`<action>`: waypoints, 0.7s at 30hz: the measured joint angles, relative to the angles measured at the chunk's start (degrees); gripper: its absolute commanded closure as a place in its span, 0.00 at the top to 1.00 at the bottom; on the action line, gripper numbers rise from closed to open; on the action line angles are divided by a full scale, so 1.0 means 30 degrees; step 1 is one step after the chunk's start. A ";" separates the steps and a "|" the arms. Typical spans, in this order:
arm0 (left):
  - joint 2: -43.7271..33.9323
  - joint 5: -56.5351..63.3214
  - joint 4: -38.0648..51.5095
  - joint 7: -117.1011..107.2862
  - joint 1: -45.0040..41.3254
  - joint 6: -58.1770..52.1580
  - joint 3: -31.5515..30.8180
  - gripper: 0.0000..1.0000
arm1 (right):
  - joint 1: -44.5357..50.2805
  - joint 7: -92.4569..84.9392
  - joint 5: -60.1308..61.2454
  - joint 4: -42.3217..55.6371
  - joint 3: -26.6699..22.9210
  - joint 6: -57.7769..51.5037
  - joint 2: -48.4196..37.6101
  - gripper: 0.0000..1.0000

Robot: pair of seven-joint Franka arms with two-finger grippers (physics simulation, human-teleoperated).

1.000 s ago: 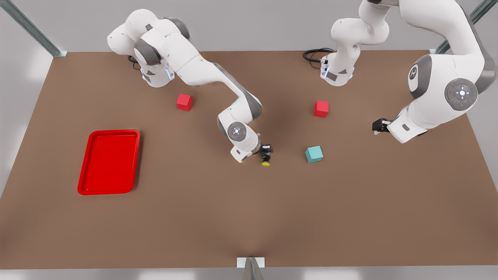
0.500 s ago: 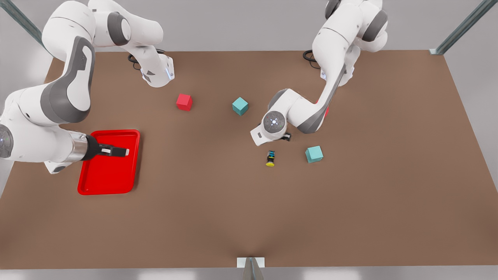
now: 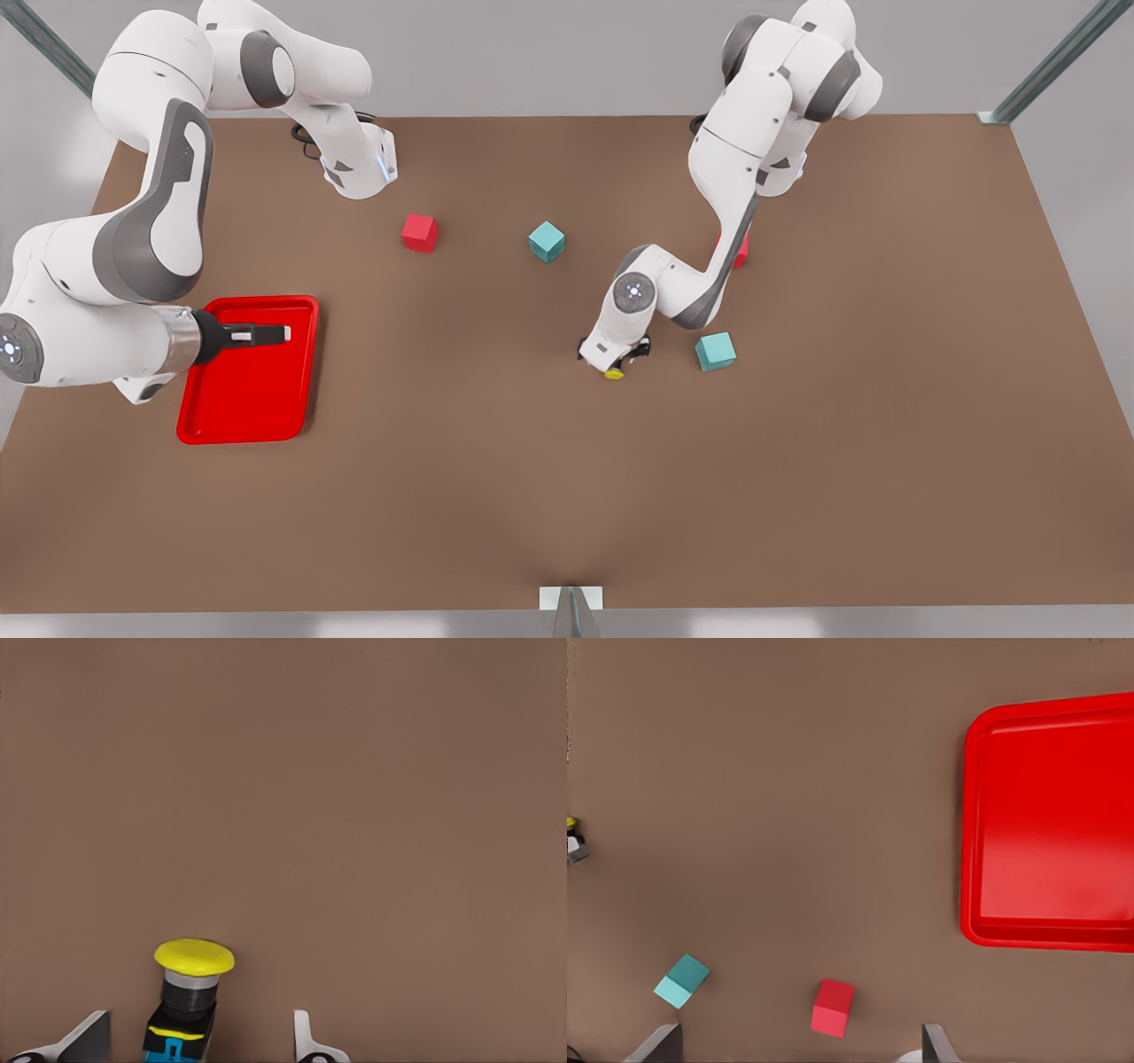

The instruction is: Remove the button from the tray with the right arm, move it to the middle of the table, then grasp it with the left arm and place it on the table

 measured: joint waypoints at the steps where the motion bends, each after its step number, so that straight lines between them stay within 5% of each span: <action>1: -0.0008 0.0221 -0.0154 -0.0114 -0.0020 0.0056 -0.0025 1.00 | -0.0005 -0.0157 0.0120 -0.0004 0.0000 -0.0016 0.0012 1.00; 17: 0.0629 0.0798 -0.0136 0.1444 0.1625 0.0202 -0.1325 1.00 | -0.0098 -0.1903 -0.1371 -0.0660 -0.0073 0.1120 0.0232 1.00; 21: 0.0787 0.0786 0.0034 0.1896 0.1617 0.0218 -0.1366 0.82 | 0.0304 -0.2228 -0.1768 -0.0727 -0.0032 0.1346 0.0337 1.00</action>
